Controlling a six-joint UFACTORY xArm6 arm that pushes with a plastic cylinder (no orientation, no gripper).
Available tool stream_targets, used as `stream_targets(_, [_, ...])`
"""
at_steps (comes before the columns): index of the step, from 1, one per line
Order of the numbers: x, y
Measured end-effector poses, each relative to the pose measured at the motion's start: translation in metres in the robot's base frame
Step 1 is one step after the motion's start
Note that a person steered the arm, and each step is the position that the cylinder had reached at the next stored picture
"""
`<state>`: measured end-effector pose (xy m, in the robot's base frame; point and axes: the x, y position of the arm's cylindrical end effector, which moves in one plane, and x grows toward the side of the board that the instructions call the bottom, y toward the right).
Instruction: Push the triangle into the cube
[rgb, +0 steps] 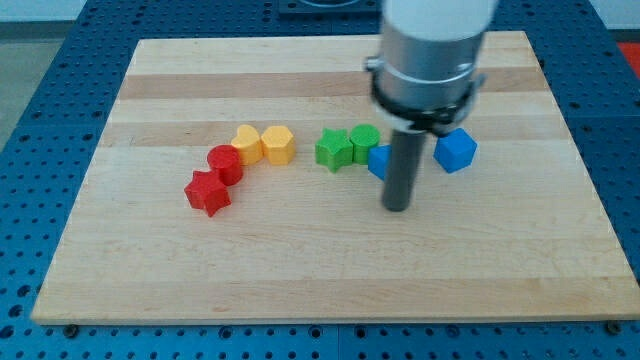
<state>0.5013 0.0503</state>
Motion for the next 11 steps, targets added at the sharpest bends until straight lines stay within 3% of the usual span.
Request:
stream_targets(1, [-0.019, -0.026])
stream_targets(2, [-0.068, 0.0])
stream_targets(3, [-0.077, 0.073])
stream_targets(4, [-0.072, 0.047])
stream_targets(5, [-0.037, -0.004])
stream_targets(6, [-0.02, 0.025])
stream_targets(8, [-0.06, 0.095])
stream_targets(9, [-0.055, 0.109])
stream_targets(10, [-0.024, 0.075])
stream_targets(11, [-0.03, 0.027])
